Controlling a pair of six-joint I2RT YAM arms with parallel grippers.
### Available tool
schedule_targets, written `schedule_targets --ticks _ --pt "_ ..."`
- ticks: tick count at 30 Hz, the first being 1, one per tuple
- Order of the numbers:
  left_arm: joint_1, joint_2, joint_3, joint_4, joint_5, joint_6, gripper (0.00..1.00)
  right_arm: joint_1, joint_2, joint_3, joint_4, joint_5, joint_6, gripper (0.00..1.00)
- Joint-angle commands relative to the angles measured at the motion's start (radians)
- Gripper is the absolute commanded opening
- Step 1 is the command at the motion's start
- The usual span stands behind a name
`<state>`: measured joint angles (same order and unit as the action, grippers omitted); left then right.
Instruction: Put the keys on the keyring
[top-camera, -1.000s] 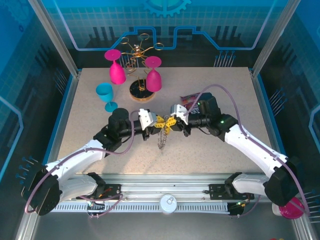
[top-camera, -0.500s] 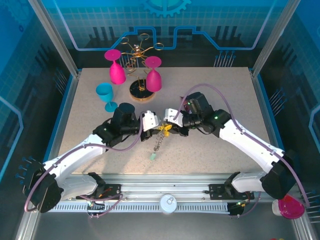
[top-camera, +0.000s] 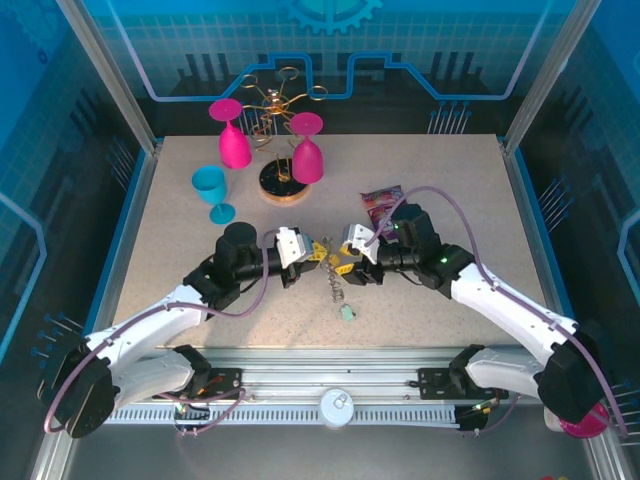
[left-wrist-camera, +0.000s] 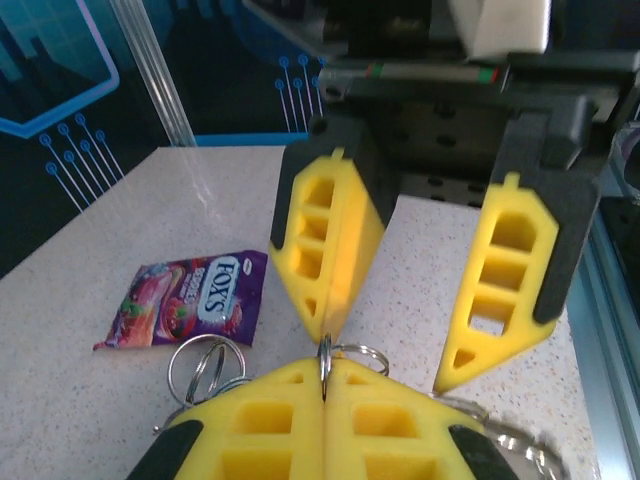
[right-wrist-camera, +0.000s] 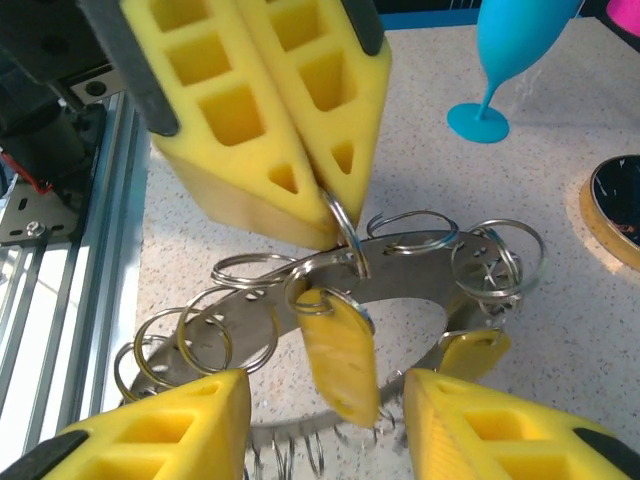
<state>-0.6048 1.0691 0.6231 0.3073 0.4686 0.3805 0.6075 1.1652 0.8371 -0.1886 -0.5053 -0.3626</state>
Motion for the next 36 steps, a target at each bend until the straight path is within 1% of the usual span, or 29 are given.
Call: schedule_targets --ticks 1,10,12,16,19,22,24,25,28,32,36 --pt "0.004 -0.026 -0.014 0.116 0.038 -0.05 0.0 0.001 0.021 -0.004 0.11 -0.018 0.048 0.45" --pt "0.012 -0.016 -0.03 0.189 0.075 -0.098 0.0 0.005 0.067 -0.001 0.197 -0.077 0.088 0.48" --pt "0.013 -0.016 -0.031 0.195 0.075 -0.104 0.0 0.009 0.067 0.001 0.196 -0.09 0.089 0.41" --pt "0.02 -0.017 -0.043 0.236 0.065 -0.122 0.0 0.011 0.055 0.006 0.152 -0.09 0.077 0.18" --pt "0.027 -0.021 -0.054 0.275 0.05 -0.142 0.0 0.018 0.04 0.012 0.095 -0.069 0.044 0.1" --pt "0.035 -0.026 -0.053 0.296 0.061 -0.164 0.0 0.04 0.047 0.035 0.047 -0.041 0.006 0.04" --pt "0.035 -0.019 -0.046 0.301 0.073 -0.174 0.0 0.064 0.058 0.036 0.043 -0.019 -0.012 0.02" --pt "0.035 -0.013 -0.045 0.307 0.076 -0.183 0.0 0.079 0.067 0.071 0.042 -0.011 -0.021 0.0" --pt "0.036 -0.002 -0.049 0.337 0.075 -0.201 0.0 0.112 0.095 0.101 0.035 -0.001 -0.044 0.0" --pt "0.034 0.015 -0.057 0.386 0.078 -0.232 0.0 0.113 0.108 0.103 0.042 0.004 -0.042 0.0" --pt "0.035 0.034 -0.062 0.433 0.103 -0.269 0.0 0.091 0.119 0.115 0.032 -0.012 -0.033 0.0"
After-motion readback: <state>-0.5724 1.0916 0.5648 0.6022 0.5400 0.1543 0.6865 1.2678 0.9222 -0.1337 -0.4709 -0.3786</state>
